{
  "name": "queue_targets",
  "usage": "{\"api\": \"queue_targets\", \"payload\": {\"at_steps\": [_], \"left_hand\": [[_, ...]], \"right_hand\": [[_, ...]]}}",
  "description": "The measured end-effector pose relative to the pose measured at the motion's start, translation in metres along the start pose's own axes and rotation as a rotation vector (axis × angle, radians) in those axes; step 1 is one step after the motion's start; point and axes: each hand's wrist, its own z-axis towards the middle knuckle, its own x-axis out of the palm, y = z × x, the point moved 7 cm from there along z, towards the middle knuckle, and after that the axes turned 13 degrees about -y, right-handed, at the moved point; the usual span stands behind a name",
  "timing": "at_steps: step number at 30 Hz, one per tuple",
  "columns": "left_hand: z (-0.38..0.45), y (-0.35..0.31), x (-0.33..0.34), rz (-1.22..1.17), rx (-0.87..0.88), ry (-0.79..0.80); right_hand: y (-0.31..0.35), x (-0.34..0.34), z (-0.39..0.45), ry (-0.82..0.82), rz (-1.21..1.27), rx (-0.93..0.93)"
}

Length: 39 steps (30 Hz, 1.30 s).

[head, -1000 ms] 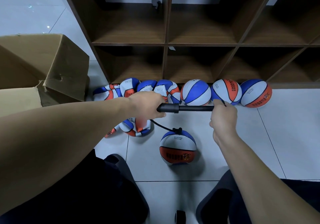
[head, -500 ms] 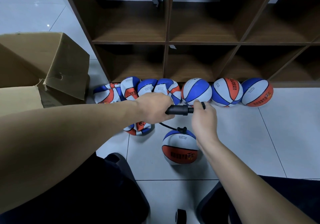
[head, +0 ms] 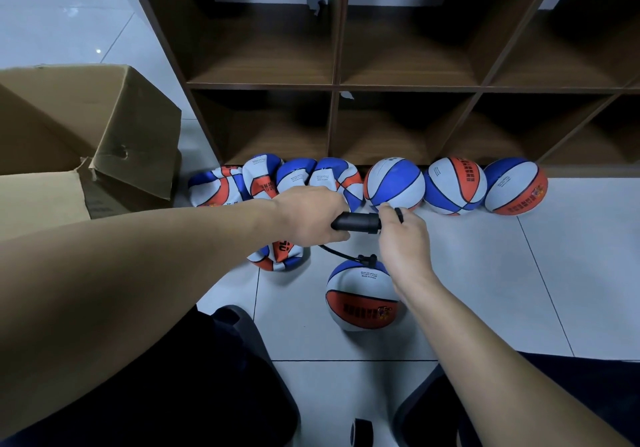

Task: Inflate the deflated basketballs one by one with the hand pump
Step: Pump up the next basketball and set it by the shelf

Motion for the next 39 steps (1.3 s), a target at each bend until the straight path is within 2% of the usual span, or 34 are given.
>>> {"api": "queue_targets", "payload": {"at_steps": [2, 8, 16, 24, 39], "left_hand": [[-0.001, 0.005, -0.002, -0.014, -0.019, 0.003], [-0.004, 0.02, -0.006, -0.023, -0.07, 0.03], [-0.008, 0.012, -0.007, 0.023, -0.059, 0.001], [-0.005, 0.001, -0.007, -0.005, -0.053, -0.049], [0.003, 0.001, -0.006, -0.01, -0.007, -0.02]], "right_hand": [[0.0, -0.014, 0.011, -0.054, 0.005, 0.003], [-0.013, -0.057, 0.041, -0.226, 0.195, 0.203], [-0.004, -0.041, 0.021, -0.243, 0.154, 0.077], [0.008, -0.015, 0.002, -0.165, 0.139, -0.011], [0.003, 0.003, -0.003, -0.036, 0.066, 0.045]]}}
